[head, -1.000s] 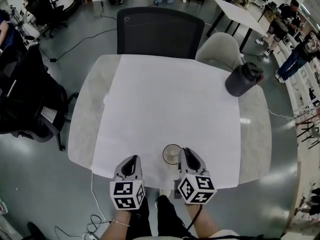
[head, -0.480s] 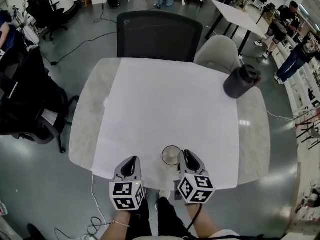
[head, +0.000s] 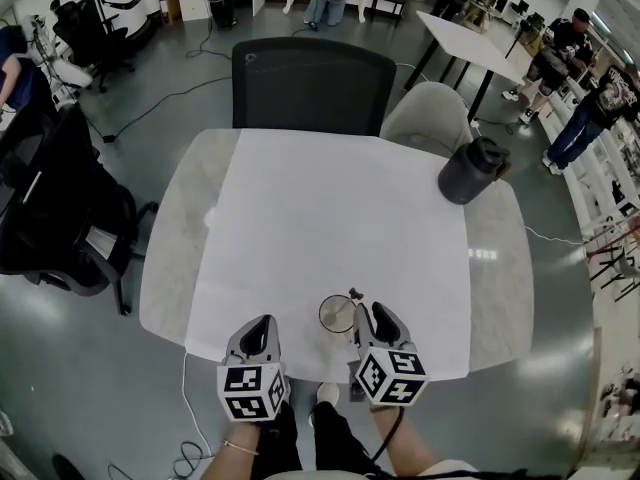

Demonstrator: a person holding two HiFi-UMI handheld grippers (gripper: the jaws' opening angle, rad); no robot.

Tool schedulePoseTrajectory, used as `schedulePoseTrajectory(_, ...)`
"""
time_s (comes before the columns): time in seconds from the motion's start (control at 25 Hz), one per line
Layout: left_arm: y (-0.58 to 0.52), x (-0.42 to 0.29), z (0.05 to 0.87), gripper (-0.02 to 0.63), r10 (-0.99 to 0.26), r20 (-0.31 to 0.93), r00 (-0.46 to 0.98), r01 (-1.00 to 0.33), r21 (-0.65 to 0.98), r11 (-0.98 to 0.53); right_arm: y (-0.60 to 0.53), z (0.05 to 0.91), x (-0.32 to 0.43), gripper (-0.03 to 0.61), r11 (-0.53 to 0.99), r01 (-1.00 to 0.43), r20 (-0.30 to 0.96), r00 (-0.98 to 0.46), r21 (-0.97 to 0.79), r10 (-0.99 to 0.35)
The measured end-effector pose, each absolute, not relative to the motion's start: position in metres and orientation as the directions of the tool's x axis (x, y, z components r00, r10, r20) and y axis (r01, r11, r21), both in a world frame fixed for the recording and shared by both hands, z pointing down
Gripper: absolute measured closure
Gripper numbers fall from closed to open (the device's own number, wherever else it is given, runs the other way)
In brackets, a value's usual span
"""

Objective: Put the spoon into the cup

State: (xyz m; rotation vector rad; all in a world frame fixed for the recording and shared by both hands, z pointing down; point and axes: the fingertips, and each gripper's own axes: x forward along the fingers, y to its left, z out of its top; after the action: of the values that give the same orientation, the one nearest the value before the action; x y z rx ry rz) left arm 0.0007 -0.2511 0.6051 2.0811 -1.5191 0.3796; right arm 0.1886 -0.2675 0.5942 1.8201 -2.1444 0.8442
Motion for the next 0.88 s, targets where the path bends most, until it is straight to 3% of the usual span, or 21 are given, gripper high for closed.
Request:
schedulePoseTrajectory(0.4, -0.268, 0.005, 0.563, 0.596, -0.832, 0.446, 0.329, -0.94, 0.242, -0.242, -0.27, 0.555, 0.211, 0.459, 0.061, -0.966, 0.454, -0.173, -0.25, -0.874)
schedulePoseTrajectory(0.88, -0.296, 0.028, 0.493, 0.595, -0.881, 0.313, 0.355, -0.932, 0.193, -0.307, -0.269, 0.486, 0.262, 0.531, 0.02, -0.982, 0.352, -0.087, -0.19, -0.932)
